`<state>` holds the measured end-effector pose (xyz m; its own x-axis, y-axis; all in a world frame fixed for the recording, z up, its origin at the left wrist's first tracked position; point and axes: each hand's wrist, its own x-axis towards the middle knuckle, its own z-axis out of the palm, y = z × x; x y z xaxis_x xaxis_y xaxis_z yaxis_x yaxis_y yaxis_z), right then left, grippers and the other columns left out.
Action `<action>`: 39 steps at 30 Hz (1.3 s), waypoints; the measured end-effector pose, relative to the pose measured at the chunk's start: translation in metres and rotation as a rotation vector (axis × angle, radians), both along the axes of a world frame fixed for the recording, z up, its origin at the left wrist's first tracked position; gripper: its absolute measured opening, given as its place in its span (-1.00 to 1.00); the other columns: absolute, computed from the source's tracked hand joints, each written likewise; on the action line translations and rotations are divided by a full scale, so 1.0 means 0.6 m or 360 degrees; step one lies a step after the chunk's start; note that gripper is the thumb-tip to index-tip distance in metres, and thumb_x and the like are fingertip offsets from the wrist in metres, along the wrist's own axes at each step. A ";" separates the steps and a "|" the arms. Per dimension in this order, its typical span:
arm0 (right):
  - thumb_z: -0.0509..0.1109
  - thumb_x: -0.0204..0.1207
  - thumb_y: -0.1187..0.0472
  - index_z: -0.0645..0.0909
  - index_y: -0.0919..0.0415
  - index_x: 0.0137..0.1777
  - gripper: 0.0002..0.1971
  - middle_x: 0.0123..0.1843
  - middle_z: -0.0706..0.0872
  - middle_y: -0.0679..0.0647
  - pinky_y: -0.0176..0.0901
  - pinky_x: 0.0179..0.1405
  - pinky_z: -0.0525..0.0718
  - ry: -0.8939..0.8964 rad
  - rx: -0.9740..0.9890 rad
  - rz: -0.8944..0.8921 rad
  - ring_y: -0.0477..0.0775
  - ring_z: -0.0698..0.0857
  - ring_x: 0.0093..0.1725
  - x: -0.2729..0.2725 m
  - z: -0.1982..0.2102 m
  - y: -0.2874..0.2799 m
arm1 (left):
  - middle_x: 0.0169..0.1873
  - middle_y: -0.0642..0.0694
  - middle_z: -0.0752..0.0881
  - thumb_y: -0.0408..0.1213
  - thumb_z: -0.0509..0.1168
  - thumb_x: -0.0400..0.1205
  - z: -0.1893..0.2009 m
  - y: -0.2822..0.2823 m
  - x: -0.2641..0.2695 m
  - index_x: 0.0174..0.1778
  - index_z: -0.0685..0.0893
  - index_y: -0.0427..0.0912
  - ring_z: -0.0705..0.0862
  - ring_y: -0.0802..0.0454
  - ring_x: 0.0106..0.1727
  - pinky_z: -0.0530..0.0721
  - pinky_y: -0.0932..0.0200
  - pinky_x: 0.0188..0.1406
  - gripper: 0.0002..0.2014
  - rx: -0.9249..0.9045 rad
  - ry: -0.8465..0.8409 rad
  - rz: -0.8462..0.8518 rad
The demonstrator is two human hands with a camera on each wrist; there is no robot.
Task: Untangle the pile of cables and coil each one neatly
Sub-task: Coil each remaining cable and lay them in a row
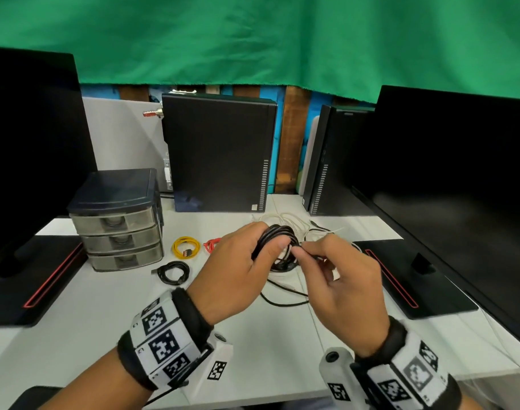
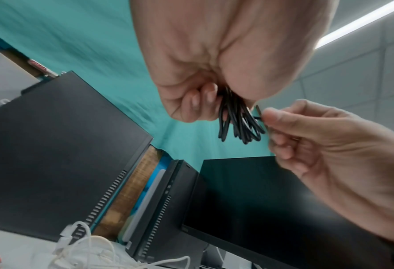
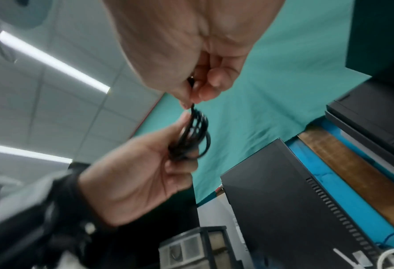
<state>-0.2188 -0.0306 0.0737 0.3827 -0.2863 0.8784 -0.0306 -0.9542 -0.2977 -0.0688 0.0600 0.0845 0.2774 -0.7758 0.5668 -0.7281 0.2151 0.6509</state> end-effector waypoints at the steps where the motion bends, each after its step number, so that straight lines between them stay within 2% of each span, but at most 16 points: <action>1: 0.49 0.56 0.29 0.70 0.31 -0.17 -0.89 -0.34 0.70 0.01 -0.11 -0.41 0.61 -0.0036 0.0115 0.0049 -0.02 0.63 -0.38 -0.003 0.006 -0.001 | -0.34 0.16 0.64 0.12 0.13 0.70 0.000 -0.002 0.007 -0.16 0.61 0.09 0.62 0.19 -0.23 0.48 0.43 -0.30 -0.73 0.0012 0.0008 0.0016; 4: 0.48 0.56 0.25 0.70 0.23 -0.16 -0.91 -0.24 0.73 -0.06 -0.13 -0.31 0.66 -0.0004 0.0350 0.0135 -0.02 0.70 -0.25 -0.012 0.020 -0.007 | -0.41 0.23 0.60 0.09 0.12 0.71 -0.001 -0.002 0.026 -0.25 0.54 0.16 0.58 0.23 -0.30 0.46 0.42 -0.30 -0.75 0.0074 0.0055 -0.0043; 6: 0.43 0.64 0.22 0.67 0.15 -0.03 -0.97 0.03 0.76 -0.12 -0.18 -0.06 0.70 0.0234 0.0553 0.0212 -0.05 0.74 0.06 -0.013 0.022 -0.015 | -0.45 0.28 0.55 0.02 0.12 0.74 -0.001 -0.001 0.028 -0.27 0.53 0.07 0.51 0.26 -0.36 0.43 0.42 -0.32 -0.72 0.0178 0.0127 -0.0175; 8: 0.30 0.73 0.14 0.57 0.06 0.19 -0.90 0.26 0.72 -0.18 -0.08 0.14 0.74 0.0492 0.0935 0.0457 -0.08 0.69 0.29 -0.006 0.018 -0.018 | -0.47 0.34 0.57 -0.11 0.11 0.79 0.000 0.001 0.026 -0.21 0.54 0.02 0.52 0.32 -0.39 0.45 0.47 -0.34 -0.74 0.0306 0.0288 -0.0308; 11: 0.11 0.79 0.05 0.35 -0.02 0.42 -0.75 0.23 0.75 -0.02 0.18 0.01 0.83 0.0642 0.1292 0.0743 0.06 0.77 0.20 0.022 0.004 -0.008 | -0.49 0.32 0.63 -0.19 0.05 0.83 0.005 0.001 0.021 0.04 0.57 -0.06 0.58 0.29 -0.46 0.48 0.47 -0.43 -0.81 0.0408 0.0749 -0.0435; 14: 0.07 0.81 0.08 0.27 -0.10 0.50 -0.70 0.16 0.74 -0.17 0.10 -0.18 0.84 0.0582 0.1263 0.0720 0.03 0.82 0.04 0.050 -0.013 0.011 | -0.54 0.20 0.69 -0.28 0.01 0.84 0.014 0.006 0.016 0.23 0.47 -0.20 0.65 0.30 -0.53 0.55 0.46 -0.48 -0.83 0.0450 0.1095 -0.0501; 16: 0.08 0.81 0.08 0.37 -0.12 0.45 -0.73 0.11 0.72 -0.17 -0.02 -0.35 0.76 0.0471 0.1267 0.0689 0.03 0.80 -0.05 0.063 -0.020 0.013 | -0.48 0.11 0.68 -0.27 0.06 0.83 0.013 0.007 0.020 0.21 0.42 -0.20 0.61 0.27 -0.53 0.53 0.41 -0.45 -0.88 0.0471 0.1075 -0.0501; 18: 0.10 0.82 0.11 0.50 -0.05 0.33 -0.79 0.02 0.73 0.00 -0.14 -0.44 0.65 0.0396 0.1301 0.0674 0.06 0.71 -0.17 0.075 -0.022 0.005 | -0.28 0.02 0.62 -0.21 0.12 0.82 0.001 0.003 0.041 0.17 0.42 -0.13 0.53 0.26 -0.47 0.50 0.31 -0.39 -0.91 0.0526 0.0949 -0.0419; 20: 0.13 0.82 0.17 0.56 0.05 0.26 -0.81 -0.06 0.71 0.03 -0.29 -0.43 0.55 0.0368 0.1351 0.0655 -0.03 0.63 -0.24 0.090 -0.025 -0.007 | -0.19 0.01 0.60 -0.09 0.13 0.82 -0.007 0.000 0.064 0.17 0.42 -0.05 0.50 0.26 -0.36 0.51 0.20 -0.27 -0.87 0.0591 0.0666 -0.0261; 23: 0.15 0.81 0.22 0.57 0.08 0.25 -0.82 -0.10 0.67 0.01 -0.36 -0.43 0.48 0.0383 0.1403 0.0658 -0.10 0.57 -0.27 0.118 -0.033 -0.010 | -0.20 0.01 0.63 0.03 0.04 0.82 -0.011 0.001 0.086 0.17 0.36 -0.08 0.57 0.11 -0.26 0.58 -0.01 -0.15 -0.76 0.0733 0.0239 0.0040; 25: 0.15 0.80 0.23 0.57 0.04 0.28 -0.80 -0.06 0.70 -0.06 -0.35 -0.31 0.55 0.0410 0.1320 0.0611 -0.11 0.61 -0.20 0.136 -0.045 -0.003 | -0.28 -0.02 0.63 -0.02 -0.01 0.83 -0.015 0.006 0.090 0.13 0.30 -0.10 0.63 -0.01 -0.26 0.61 -0.07 -0.17 -0.79 0.0849 -0.0085 0.0257; 28: 0.12 0.81 0.25 0.57 0.09 0.38 -0.73 0.13 0.73 -0.10 -0.31 0.12 0.63 0.0434 0.1131 0.0470 -0.15 0.69 0.12 0.161 -0.061 0.007 | -0.25 -0.05 0.65 -0.04 -0.06 0.83 -0.023 0.009 0.090 0.10 0.26 -0.08 0.70 -0.12 -0.16 0.67 -0.07 -0.19 -0.82 0.1000 -0.0484 0.0477; 31: 0.12 0.79 0.30 0.63 0.14 0.33 -0.71 0.17 0.74 -0.02 -0.28 0.22 0.61 0.0470 0.1208 0.0347 -0.11 0.68 0.18 0.186 -0.077 -0.007 | 0.22 -0.19 0.67 0.15 -0.11 0.80 -0.012 0.011 0.112 0.41 0.30 -0.09 0.68 -0.21 0.21 0.63 -0.10 0.14 -0.56 0.1201 -0.0380 0.0558; 33: 0.12 0.77 0.30 0.66 0.20 0.28 -0.71 0.17 0.74 0.06 -0.24 0.11 0.59 0.0638 0.1363 0.0226 0.00 0.68 0.14 0.204 -0.099 -0.031 | 0.40 -0.22 0.61 0.26 -0.11 0.76 0.007 0.018 0.138 0.60 0.23 -0.03 0.64 -0.21 0.31 0.57 -0.09 0.28 -0.41 0.1133 -0.0185 0.0637; 36: 0.12 0.74 0.29 0.66 0.25 0.17 -0.74 -0.05 0.67 0.07 -0.28 -0.30 0.47 0.0975 0.1577 0.0108 0.05 0.61 -0.11 0.223 -0.134 -0.054 | 0.17 -0.08 0.68 0.28 -0.10 0.75 0.038 0.038 0.171 0.62 0.24 0.00 0.64 -0.11 0.18 0.52 -0.02 0.16 -0.39 0.0921 0.0070 0.0686; 39: 0.14 0.72 0.32 0.61 0.18 0.05 -0.80 -0.31 0.57 0.06 -0.28 -0.57 0.44 0.1061 0.1896 0.0148 -0.02 0.54 -0.43 0.244 -0.142 -0.049 | 0.14 -0.11 0.71 0.27 -0.08 0.74 0.050 0.051 0.186 0.62 0.28 -0.02 0.67 -0.08 0.20 0.59 -0.09 0.25 -0.39 0.0908 0.0166 0.0676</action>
<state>-0.0724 -0.0602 -0.0115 0.6916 -0.6826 -0.2363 -0.4406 -0.1394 -0.8868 0.0429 0.0909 0.1144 0.6517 -0.7562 0.0591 -0.6012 -0.4674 0.6481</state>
